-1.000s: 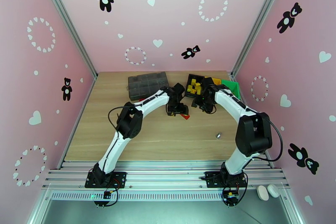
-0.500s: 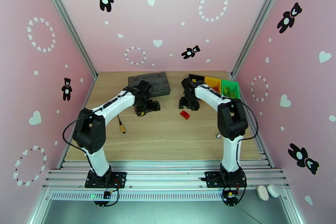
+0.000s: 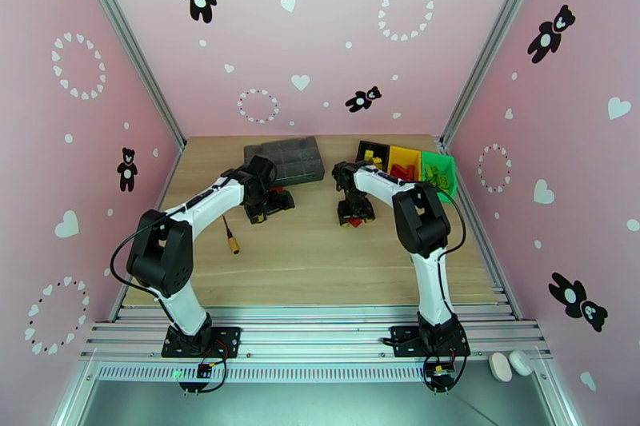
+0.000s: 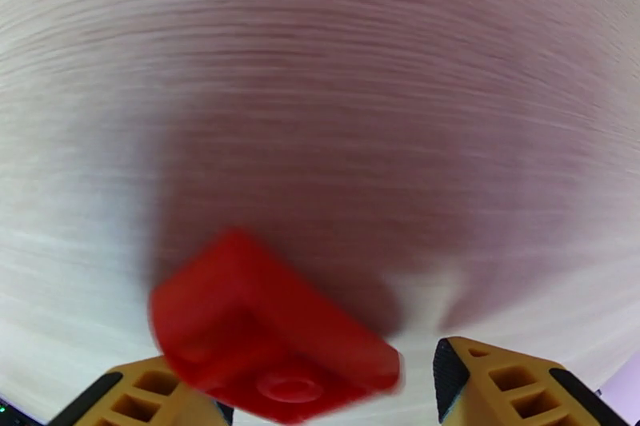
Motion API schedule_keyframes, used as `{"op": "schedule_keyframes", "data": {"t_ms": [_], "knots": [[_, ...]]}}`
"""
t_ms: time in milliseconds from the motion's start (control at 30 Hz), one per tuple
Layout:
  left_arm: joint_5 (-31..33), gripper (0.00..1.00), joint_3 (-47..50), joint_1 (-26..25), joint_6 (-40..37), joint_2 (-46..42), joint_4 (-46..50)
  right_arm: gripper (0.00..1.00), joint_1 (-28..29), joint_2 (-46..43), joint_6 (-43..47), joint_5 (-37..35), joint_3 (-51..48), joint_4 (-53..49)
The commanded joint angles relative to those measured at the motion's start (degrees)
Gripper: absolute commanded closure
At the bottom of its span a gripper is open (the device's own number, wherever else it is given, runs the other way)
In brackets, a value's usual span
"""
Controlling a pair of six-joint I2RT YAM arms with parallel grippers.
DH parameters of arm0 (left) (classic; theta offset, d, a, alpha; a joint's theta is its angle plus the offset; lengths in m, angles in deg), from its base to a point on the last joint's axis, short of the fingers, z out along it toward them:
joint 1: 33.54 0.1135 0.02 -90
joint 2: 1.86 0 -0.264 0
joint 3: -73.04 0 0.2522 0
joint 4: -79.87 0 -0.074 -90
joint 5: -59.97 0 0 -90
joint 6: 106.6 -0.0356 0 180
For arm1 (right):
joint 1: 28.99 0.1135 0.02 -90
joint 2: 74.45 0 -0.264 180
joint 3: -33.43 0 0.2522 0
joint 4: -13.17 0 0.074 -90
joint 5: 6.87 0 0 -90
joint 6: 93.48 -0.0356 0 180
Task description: Sort the legos into containers by color
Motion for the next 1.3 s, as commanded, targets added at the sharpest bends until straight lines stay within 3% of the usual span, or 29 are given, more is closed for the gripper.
{"op": "schedule_keyframes", "data": {"t_ms": [0, 133, 233, 367, 467, 667, 833, 1033, 1267], "knots": [[-1.7, 0.08, -2.0, 0.4, 0.9, 1.5, -1.0, 0.33, -1.4, 2.9, -0.6, -0.5, 2.8, -0.6], [-2.2, 0.08, -3.0, 0.4, 1.3, 2.7, -1.0, 0.39, -2.8, 4.1, -0.4, 1.9, 4.8, -0.4], [-2.4, 0.08, -3.9, 0.4, 1.5, 3.4, -0.8, 0.5, -3.6, 3.8, -0.1, 3.1, 4.9, 0.3], [-2.7, 0.08, -5.5, 0.4, 1.9, 4.7, -0.8, 0.64, -4.3, 0.4, -0.2, 3.0, 3.1, 2.2], [-3.5, 0.08, -6.6, 0.4, 2.6, 6.1, -1.1, 0.68, -5.8, -3.2, -1.1, 2.8, 1.4, 3.7], [-7.0, 0.07, -10.0, 0.1, 5.6, 9.4, -3.5, 0.69, -9.9, -8.7, -1.9, -2.1, 1.6, 4.7], [-10.0, 0.06, -18.4, -3.8, 6.3, 15.5, -2.6, 0.68, -14.0, -9.6, -0.7, -7.1, 3.5, 5.4], [-12.6, 0.03, -33.1, -8.6, 8.5, 24.9, -1.4, 0.68, -18.3, -6.1, 1.8, -13.0, 9.8, 6.0], [-12.4, 0.02, -48.0, -9.7, 10.0, 32.5, 3.1, 0.67, -22.2, 2.8, 3.3, -15.3, 22.7, 3.9]]}}
